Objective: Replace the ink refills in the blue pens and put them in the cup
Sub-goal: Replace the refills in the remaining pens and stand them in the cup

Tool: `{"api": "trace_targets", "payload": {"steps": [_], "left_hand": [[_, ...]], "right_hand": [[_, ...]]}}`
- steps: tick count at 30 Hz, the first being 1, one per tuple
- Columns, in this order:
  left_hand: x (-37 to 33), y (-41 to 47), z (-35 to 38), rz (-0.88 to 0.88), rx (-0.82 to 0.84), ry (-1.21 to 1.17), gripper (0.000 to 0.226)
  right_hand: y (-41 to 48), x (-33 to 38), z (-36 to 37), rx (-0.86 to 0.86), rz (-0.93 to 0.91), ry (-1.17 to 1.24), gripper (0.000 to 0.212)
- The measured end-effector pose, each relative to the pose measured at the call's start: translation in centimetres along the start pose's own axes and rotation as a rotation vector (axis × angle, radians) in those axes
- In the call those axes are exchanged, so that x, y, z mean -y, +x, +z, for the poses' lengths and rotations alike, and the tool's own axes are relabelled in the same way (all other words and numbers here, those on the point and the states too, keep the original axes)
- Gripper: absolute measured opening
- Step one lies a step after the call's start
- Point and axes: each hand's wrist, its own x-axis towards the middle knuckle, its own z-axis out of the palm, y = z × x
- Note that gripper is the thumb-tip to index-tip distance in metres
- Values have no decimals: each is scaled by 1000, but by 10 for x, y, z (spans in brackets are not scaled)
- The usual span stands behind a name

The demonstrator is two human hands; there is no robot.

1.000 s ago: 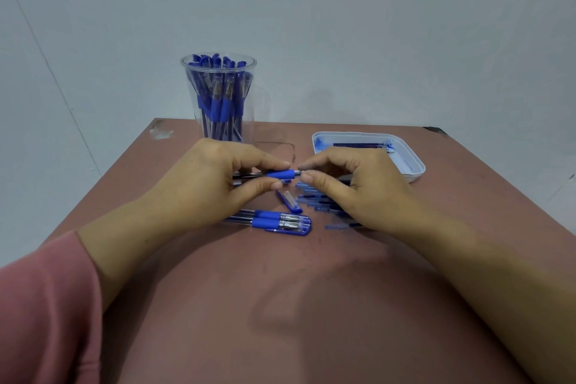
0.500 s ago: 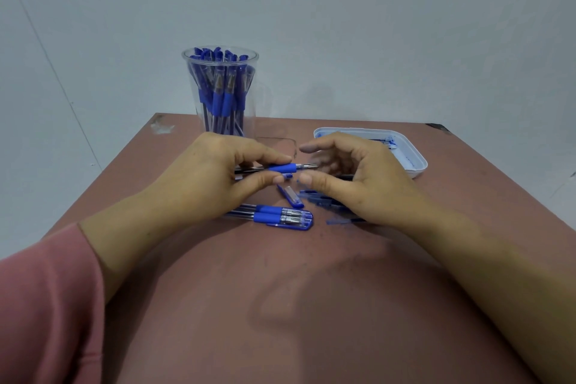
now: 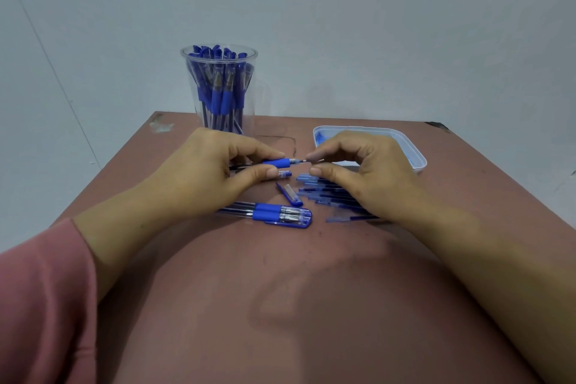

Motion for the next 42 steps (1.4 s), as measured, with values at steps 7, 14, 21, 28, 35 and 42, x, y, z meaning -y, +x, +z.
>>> {"api": "trace_targets", "payload": {"steps": [7,14,21,28,35,42], "left_hand": [[13,1,-4,-21,4,77,31],[17,2,-7,-21,-13,156,25],[14,2,-5,-15,6,122,26],[11,1,-5,-21,4,70,32],[8,0,-2,-26,18,32,34],[2,-1,3,22,8,18,24]], "right_hand": [[1,0,-13,46,53,-188,27],[-2,6,-12,433,80,-353,17],[-1,2,-4,464,14,-462,19],[1,5,-12,410,36,-401,21],[-1,2,-19,113,-71,-346,21],[0,6,-1,98,-51,-174,19]]}}
